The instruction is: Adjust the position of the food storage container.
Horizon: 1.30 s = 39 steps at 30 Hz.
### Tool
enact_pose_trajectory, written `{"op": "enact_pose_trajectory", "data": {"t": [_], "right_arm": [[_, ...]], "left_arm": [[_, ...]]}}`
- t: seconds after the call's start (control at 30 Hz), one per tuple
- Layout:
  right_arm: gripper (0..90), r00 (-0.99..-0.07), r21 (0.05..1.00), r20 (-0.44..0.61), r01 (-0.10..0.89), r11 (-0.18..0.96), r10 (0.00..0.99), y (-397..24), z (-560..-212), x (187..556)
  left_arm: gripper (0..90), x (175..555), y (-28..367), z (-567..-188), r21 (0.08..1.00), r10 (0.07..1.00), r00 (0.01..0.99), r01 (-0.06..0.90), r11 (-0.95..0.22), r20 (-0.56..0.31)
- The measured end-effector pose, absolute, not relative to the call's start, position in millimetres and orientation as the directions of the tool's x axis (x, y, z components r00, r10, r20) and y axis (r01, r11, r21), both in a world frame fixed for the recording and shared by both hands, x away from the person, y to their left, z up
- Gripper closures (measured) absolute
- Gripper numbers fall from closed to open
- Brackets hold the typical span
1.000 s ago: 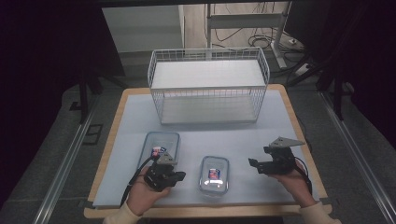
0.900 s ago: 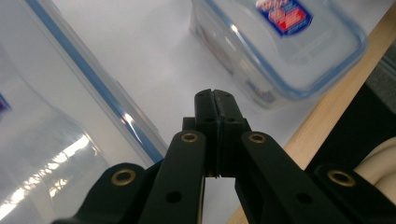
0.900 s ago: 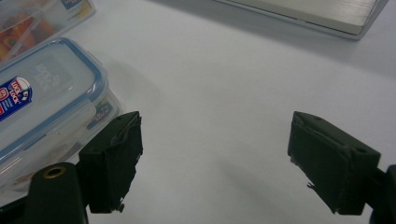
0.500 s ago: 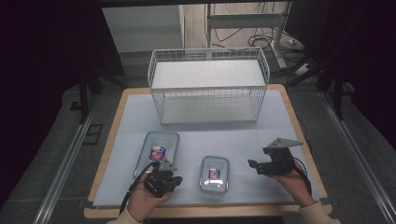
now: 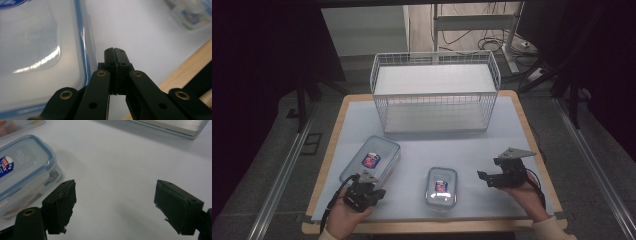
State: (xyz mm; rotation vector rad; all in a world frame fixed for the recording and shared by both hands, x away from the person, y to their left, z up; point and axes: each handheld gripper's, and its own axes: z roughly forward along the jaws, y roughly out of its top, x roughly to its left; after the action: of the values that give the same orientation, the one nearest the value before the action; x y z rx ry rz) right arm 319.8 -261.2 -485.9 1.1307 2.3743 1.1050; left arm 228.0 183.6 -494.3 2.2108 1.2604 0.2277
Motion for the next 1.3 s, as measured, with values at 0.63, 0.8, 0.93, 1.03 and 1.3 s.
{"op": "enact_pose_trajectory", "data": {"t": [0.63, 0.8, 0.93, 1.03, 1.3], "right_arm": [[18.0, -0.645, 0.737, 0.057, 0.542, 0.404, 0.762, -262, -489, 322], [18.0, -0.643, 0.736, 0.057, 0.544, 0.403, 0.763, -263, -489, 322], [18.0, -0.643, 0.736, 0.056, 0.543, 0.404, 0.764, -262, -489, 322], [18.0, -0.644, 0.733, 0.053, 0.544, 0.408, 0.763, -261, -490, 323], [18.0, -0.64, 0.726, 0.042, 0.547, 0.417, 0.768, -261, -492, 324]], "left_arm": [[90.0, 227, 271, -479, 0.632, 0.896, 0.388, 0.755, -0.175, -0.215], [90.0, 228, 300, -467, 0.658, 0.927, 0.312, 0.746, -0.103, -0.208], [90.0, 244, 333, -472, 0.644, 0.967, 0.18, 0.765, -0.023, -0.18], [90.0, 263, 352, -486, 0.604, 0.973, 0.124, 0.797, 0.018, -0.193], [90.0, 290, 351, -502, 0.554, 0.972, 0.111, 0.832, 0.024, -0.209]]}}
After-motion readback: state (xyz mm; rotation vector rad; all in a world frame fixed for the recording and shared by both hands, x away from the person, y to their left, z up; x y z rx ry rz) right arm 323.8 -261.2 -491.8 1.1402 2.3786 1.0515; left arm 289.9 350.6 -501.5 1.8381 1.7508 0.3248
